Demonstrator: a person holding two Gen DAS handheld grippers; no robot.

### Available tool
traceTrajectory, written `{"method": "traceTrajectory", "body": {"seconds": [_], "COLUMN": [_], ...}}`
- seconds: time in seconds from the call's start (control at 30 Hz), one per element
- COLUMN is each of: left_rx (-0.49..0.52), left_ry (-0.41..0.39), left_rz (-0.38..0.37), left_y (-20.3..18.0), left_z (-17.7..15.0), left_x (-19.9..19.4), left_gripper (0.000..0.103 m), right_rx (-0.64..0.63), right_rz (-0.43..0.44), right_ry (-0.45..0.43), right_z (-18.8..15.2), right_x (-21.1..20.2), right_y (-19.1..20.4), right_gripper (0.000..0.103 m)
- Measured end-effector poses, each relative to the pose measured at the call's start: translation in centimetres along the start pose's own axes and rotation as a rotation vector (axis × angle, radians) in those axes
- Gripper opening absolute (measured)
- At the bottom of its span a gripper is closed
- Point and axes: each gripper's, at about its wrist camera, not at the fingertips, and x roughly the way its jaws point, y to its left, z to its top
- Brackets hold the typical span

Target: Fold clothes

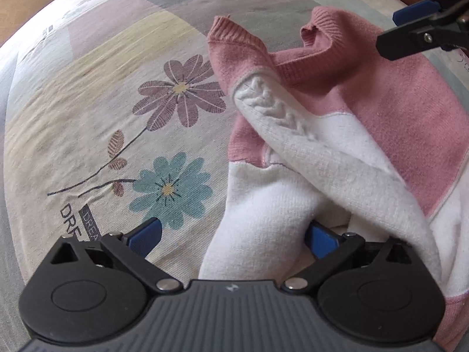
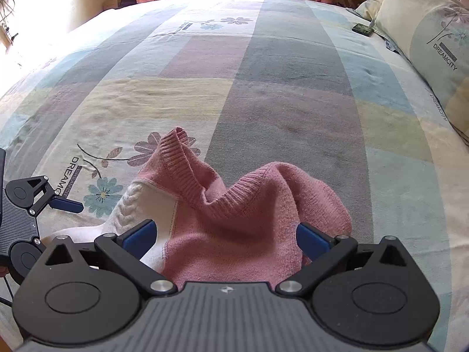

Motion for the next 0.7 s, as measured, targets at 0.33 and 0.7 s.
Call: {"method": "traceTrajectory", "body": {"seconds": [0.33, 0.7], "left_rx": [-0.112, 0.101], "left_ry": [-0.004, -0.038], "left_rz": [0.072, -0.062], "left_y": [5.4, -0.5], "left_z": [-1.3, -0.8], "left_x": [-3.1, -1.2], "left_gripper": [0.101, 0.099], "right_rx": [0.084, 0.09], "right_rz": [-0.013, -0.001], "right_ry": [-0.001, 0.02], "right_z": [-0.8, -1.3], "right_x": [0.0, 0.5], "right_y": [-1.7, -1.7], "right_gripper": [0.103, 0.103]}}
